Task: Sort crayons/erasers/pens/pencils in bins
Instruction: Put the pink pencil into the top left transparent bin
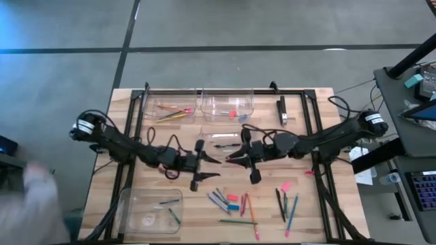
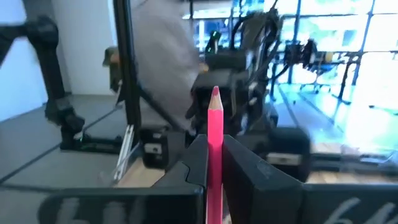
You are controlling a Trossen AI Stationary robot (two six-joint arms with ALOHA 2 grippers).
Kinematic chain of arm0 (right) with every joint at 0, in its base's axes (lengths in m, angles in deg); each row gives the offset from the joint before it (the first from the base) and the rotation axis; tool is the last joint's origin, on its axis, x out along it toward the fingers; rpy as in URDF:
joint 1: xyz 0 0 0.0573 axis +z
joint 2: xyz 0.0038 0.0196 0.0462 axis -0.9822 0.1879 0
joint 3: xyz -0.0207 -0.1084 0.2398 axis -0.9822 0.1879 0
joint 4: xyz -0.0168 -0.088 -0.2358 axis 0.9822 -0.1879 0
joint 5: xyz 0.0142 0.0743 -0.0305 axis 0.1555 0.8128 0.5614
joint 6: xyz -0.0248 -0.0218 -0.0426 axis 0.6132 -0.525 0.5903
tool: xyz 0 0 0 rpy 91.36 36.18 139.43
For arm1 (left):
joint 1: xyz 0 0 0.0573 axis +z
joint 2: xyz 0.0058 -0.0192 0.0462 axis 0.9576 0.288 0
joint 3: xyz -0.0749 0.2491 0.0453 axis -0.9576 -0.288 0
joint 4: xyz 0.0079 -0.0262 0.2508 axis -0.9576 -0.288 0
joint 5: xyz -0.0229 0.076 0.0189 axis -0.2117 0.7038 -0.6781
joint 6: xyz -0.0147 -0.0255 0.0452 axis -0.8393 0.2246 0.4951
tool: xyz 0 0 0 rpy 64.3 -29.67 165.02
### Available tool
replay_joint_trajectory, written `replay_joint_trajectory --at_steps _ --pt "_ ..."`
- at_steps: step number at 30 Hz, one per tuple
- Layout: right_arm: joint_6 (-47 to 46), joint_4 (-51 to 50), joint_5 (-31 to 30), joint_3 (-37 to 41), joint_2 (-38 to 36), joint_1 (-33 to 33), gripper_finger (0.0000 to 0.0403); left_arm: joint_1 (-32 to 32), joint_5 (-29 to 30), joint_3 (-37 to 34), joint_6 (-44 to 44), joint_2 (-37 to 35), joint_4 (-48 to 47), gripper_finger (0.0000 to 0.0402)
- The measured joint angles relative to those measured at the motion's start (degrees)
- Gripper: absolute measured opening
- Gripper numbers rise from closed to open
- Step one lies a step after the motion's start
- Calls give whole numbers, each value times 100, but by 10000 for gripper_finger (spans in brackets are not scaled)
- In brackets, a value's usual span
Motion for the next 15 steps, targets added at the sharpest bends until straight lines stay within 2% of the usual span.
replay_joint_trajectory --at_steps 5,8,15 --pt "2 -9 24 2 202 10 20 83 26 421 -71 402 -43 178" --pt "-18 -1 20 -18 291 10 20 88 -21 600 -255 498 -376 182" --pt "3 51 22 -33 330 12 20 112 -44 801 -479 509 -894 251"
